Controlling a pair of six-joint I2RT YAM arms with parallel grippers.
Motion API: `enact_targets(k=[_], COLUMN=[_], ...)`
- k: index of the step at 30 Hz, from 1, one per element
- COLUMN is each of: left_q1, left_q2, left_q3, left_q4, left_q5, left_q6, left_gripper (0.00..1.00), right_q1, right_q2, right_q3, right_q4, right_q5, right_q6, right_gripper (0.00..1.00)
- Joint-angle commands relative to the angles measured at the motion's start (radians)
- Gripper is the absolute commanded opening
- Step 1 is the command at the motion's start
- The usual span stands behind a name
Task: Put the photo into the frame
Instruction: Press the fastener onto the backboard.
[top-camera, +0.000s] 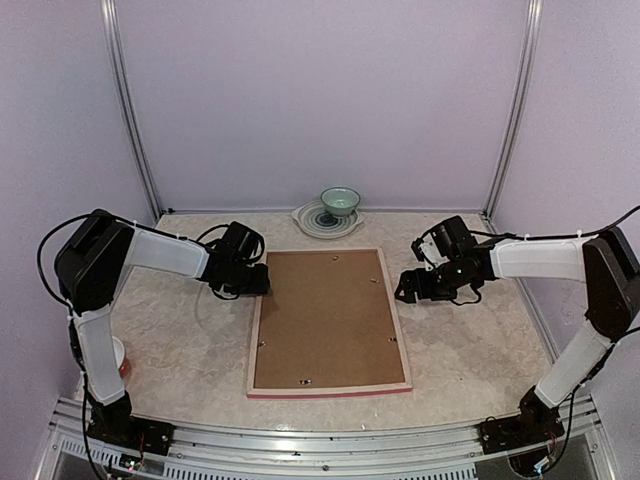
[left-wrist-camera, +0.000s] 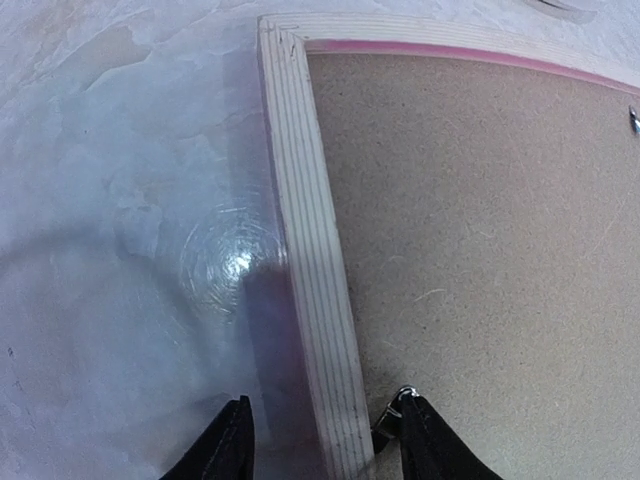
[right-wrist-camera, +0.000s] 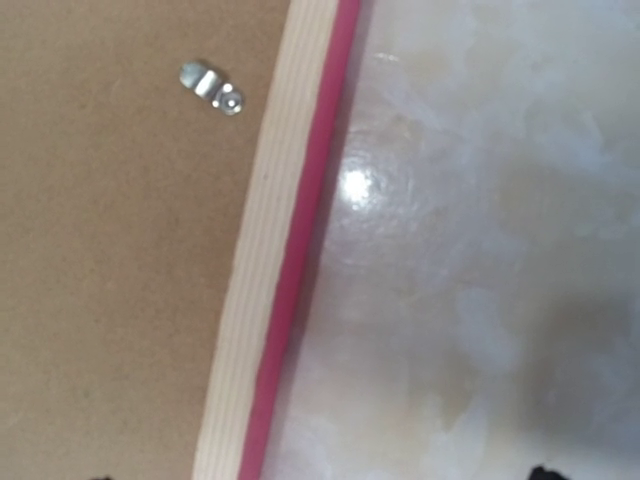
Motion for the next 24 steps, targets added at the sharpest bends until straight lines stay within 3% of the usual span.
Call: enact_targets(k=[1,24], left_q1=[0.007,0.009], left_q2=[-0.016,0.016], left_q3=[-0.044,-0.018], left_q4=[-0.069,-0.067], left_q5=[-0.011,-0.054], left_q6=[0.001,0.007], left_gripper=[0.52,0.33], right_q1=[-0.014,-0.016], right_q2=[-0.035,-0.028], right_q3=[-0.012,-0.015], right_q4=[0.013,0.021], right_q5=[-0.008,-0.019], right_q6=[-0.004,-0.006], right_gripper=[0.89,0.89])
